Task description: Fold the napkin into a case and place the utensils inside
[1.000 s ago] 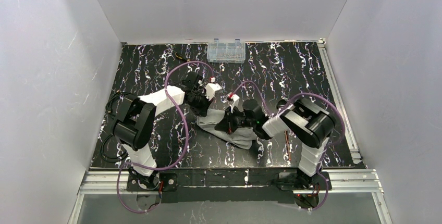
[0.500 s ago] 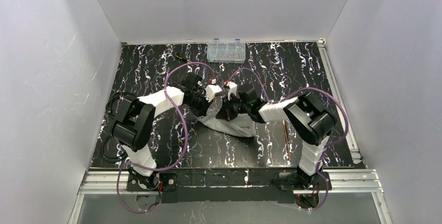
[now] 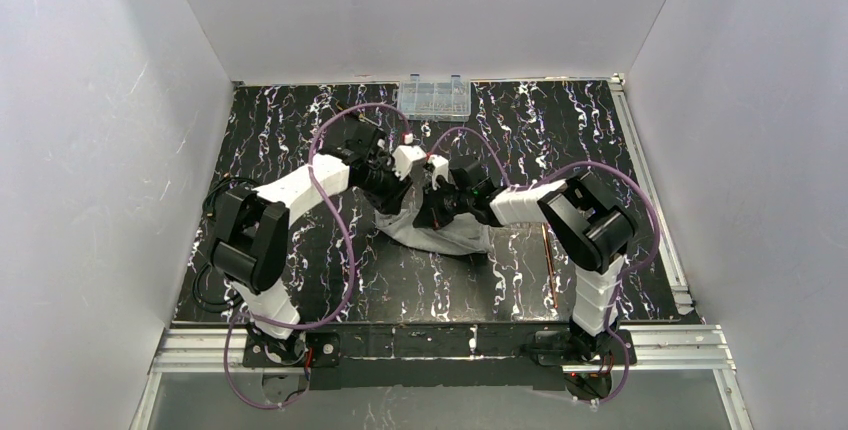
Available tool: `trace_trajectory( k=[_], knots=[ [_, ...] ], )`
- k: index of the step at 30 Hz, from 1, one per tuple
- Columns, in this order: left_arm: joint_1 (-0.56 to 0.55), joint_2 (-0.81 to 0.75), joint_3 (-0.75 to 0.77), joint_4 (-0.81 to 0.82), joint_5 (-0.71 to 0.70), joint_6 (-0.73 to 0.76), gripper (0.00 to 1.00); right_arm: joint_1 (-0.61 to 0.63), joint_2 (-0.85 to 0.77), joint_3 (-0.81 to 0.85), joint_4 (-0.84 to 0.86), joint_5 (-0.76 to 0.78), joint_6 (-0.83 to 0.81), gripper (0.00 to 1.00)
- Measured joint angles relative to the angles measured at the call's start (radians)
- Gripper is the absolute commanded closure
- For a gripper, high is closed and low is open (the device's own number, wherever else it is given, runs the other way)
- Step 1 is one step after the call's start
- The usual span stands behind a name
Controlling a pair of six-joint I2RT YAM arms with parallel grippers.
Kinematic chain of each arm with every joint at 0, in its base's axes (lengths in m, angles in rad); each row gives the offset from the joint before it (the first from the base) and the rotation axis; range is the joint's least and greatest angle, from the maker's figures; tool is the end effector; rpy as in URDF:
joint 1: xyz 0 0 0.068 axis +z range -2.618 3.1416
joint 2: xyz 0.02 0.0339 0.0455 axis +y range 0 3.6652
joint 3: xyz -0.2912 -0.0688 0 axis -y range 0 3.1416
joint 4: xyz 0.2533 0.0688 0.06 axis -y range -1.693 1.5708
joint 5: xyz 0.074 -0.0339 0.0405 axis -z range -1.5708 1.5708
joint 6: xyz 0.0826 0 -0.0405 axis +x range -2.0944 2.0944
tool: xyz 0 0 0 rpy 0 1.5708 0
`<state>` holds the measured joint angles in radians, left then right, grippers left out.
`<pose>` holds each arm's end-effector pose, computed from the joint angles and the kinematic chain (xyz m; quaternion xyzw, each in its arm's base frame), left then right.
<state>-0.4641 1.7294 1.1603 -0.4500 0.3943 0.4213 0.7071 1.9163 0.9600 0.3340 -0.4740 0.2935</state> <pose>0.3350 -0.2032 0.1871 0.4524 0.8297 -0.1941 0.2630 0.3051 0.3103 0.1291 -0.2825 0.8243 0.3962 0.2893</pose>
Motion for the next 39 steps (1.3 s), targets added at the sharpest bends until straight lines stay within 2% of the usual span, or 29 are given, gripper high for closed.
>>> trace_trajectory(
  k=[4, 10, 19, 22, 28, 39],
  knots=[
    [0.015, -0.027, 0.047, -0.01, -0.001, -0.038, 0.66, 0.0, -0.032, -0.063, 0.058, 0.024, 0.015, 0.99],
    [0.028, -0.042, 0.024, -0.031, 0.01, -0.073, 0.73, 0.024, -0.11, -0.189, 0.161, 0.123, 0.051, 0.99],
    [0.024, -0.042, -0.024, -0.053, 0.022, -0.09, 0.8, 0.161, -0.161, -0.269, 0.246, 0.303, 0.048, 0.99],
    [0.02, -0.041, -0.024, -0.055, 0.033, -0.089, 0.84, 0.179, -0.178, -0.283, 0.246, 0.345, 0.05, 0.99],
    [0.011, -0.041, -0.036, -0.079, 0.06, -0.077, 0.85, 0.218, -0.232, -0.286, 0.178, 0.439, 0.042, 0.99],
    [-0.026, -0.02, -0.085, -0.126, 0.06, -0.019, 0.88, 0.271, -0.244, -0.303, 0.162, 0.49, 0.05, 0.99]
  ],
)
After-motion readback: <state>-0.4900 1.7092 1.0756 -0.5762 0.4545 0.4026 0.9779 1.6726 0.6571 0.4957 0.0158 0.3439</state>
